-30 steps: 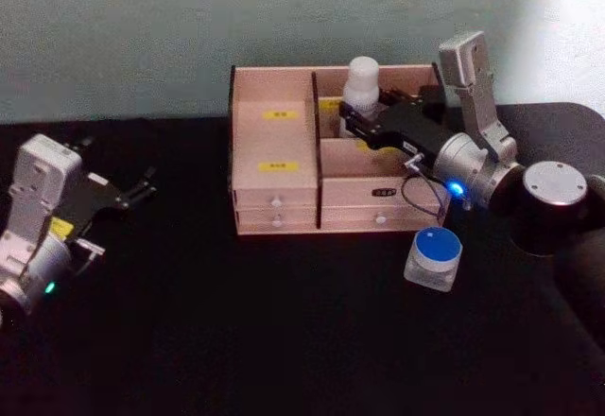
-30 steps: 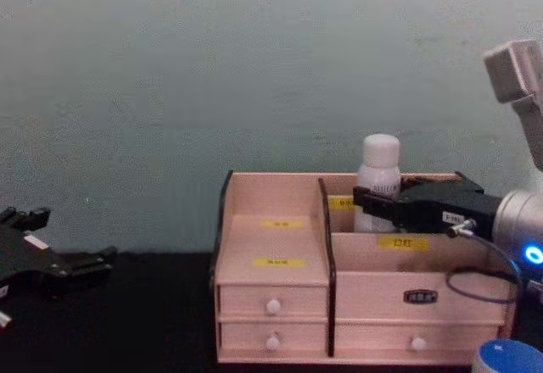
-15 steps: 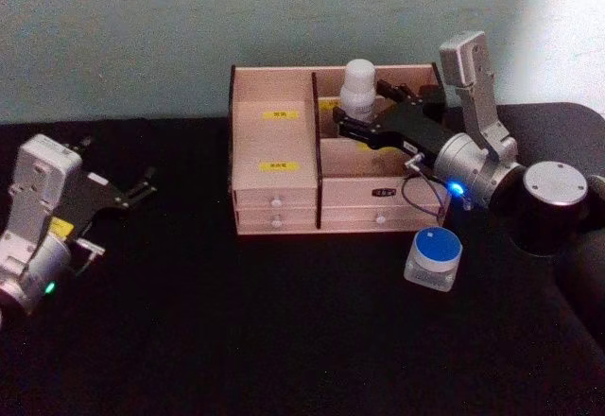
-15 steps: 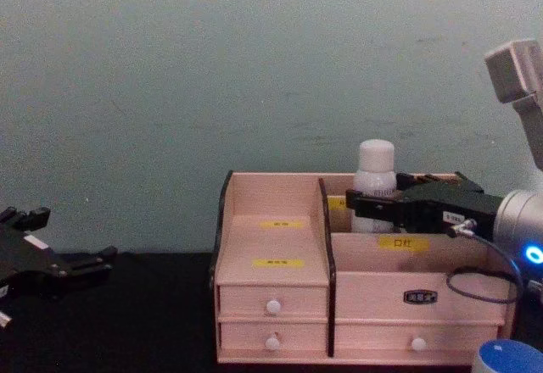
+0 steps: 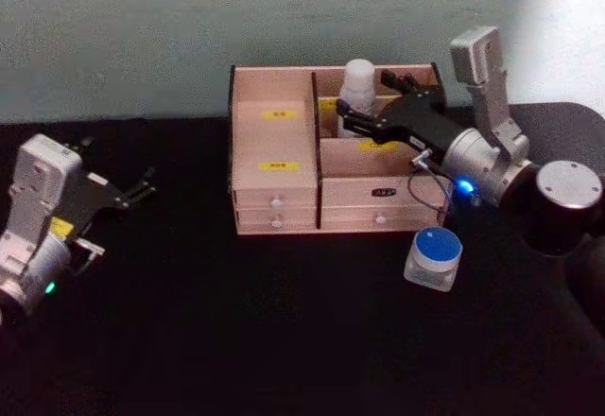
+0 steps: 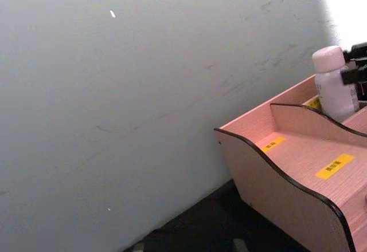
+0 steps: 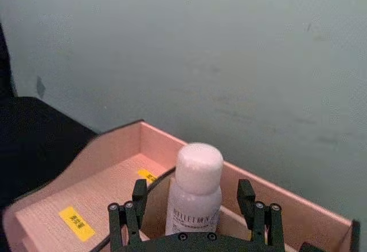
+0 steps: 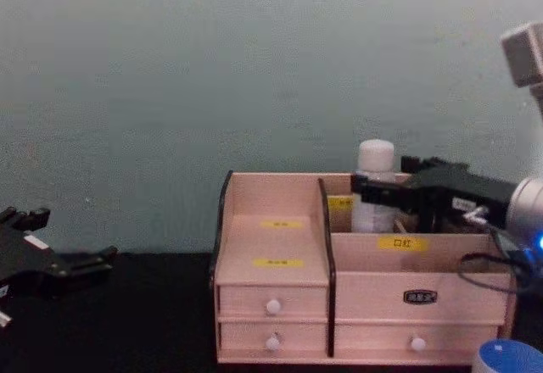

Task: Pick up the facial cleanser and watermelon frost from the table and place them into the tiered storage box.

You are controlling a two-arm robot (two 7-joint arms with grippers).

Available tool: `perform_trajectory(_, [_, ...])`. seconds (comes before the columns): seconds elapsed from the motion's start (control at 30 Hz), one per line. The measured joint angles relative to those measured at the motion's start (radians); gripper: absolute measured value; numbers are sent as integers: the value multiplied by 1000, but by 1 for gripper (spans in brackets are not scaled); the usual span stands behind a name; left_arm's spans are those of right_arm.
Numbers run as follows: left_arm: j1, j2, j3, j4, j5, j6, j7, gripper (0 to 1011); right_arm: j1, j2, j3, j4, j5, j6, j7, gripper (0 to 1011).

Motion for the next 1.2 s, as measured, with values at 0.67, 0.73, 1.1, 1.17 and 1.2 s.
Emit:
perform_trajectory(0.67, [0, 0, 0, 0, 0, 0, 0, 1001, -306, 269, 100, -465, 155, 146, 72, 1000])
perform_trajectory(0.73, [0, 0, 0, 0, 0, 0, 0, 1001, -331, 290, 108, -491, 167, 161, 72, 1000])
perform_trajectory(1.1, [0, 0, 0, 0, 0, 0, 0, 1001, -479, 419, 131, -609, 229, 258, 67, 1000])
perform_trajectory(1.17, [0, 0, 0, 0, 0, 0, 0, 1001, -494, 435, 126, -615, 237, 278, 65, 1000])
perform_trajectory(1.2, [0, 0, 0, 0, 0, 0, 0, 1001, -497, 440, 124, -616, 239, 284, 63, 1000])
